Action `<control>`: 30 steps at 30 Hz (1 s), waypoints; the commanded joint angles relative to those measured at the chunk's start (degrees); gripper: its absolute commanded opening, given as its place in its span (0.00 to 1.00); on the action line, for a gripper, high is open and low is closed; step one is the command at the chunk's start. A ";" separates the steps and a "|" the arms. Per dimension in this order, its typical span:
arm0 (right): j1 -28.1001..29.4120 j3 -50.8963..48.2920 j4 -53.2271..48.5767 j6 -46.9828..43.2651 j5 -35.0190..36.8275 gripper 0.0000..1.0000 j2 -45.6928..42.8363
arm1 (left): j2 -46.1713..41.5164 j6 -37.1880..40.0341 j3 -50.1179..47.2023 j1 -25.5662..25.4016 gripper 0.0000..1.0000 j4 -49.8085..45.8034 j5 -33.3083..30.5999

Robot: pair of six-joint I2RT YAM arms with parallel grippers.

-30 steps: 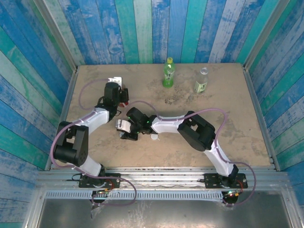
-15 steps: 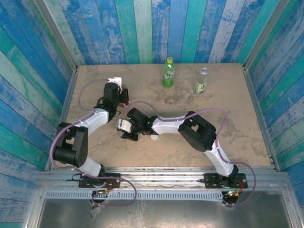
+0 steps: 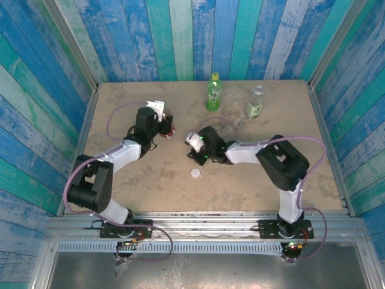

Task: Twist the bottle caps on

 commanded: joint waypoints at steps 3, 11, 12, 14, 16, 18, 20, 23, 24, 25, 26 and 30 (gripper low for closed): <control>-4.83 -8.48 0.92 5.75 7.37 0.29 -7.88 | -3.43 2.84 -1.80 -3.49 0.61 3.45 4.58; -8.13 -19.94 -1.05 15.21 13.26 0.29 -17.95 | -2.50 3.92 -6.19 -9.52 0.62 9.09 13.02; -8.13 -20.97 -1.52 16.61 14.33 0.29 -18.87 | -2.15 4.25 -6.29 -10.34 0.61 9.02 13.45; -8.14 -22.66 -2.15 18.80 16.27 0.29 -20.06 | -1.34 4.50 -6.85 -11.79 0.61 10.06 13.99; -8.13 -23.69 -2.41 20.23 17.49 0.29 -20.11 | -0.36 4.57 -6.98 -12.86 0.61 10.64 14.62; -8.14 -24.17 -2.54 21.13 17.86 0.30 -19.37 | 0.55 4.98 -6.82 -13.76 0.61 11.00 15.69; -8.16 -23.92 -2.48 21.21 17.61 0.32 -18.15 | 1.36 5.16 -6.83 -14.21 0.62 11.45 15.81; -8.13 -22.99 -2.30 20.05 17.62 0.37 -17.44 | 2.64 6.27 -6.48 -14.28 0.63 11.49 15.76; -8.13 -22.89 -1.83 19.49 17.81 0.41 -17.52 | 3.13 6.87 -6.31 -14.23 0.63 11.61 15.69; -8.19 -22.79 -1.56 18.99 18.08 0.45 -17.70 | 3.62 7.34 -6.10 -14.27 0.64 11.34 15.57; -8.13 -22.56 -1.53 18.49 18.30 0.50 -18.07 | 4.27 7.87 -5.72 -14.28 0.64 10.64 15.61; -8.15 -22.03 -2.30 16.47 18.51 0.68 -20.58 | 6.17 10.26 -4.63 -14.58 0.65 8.58 14.88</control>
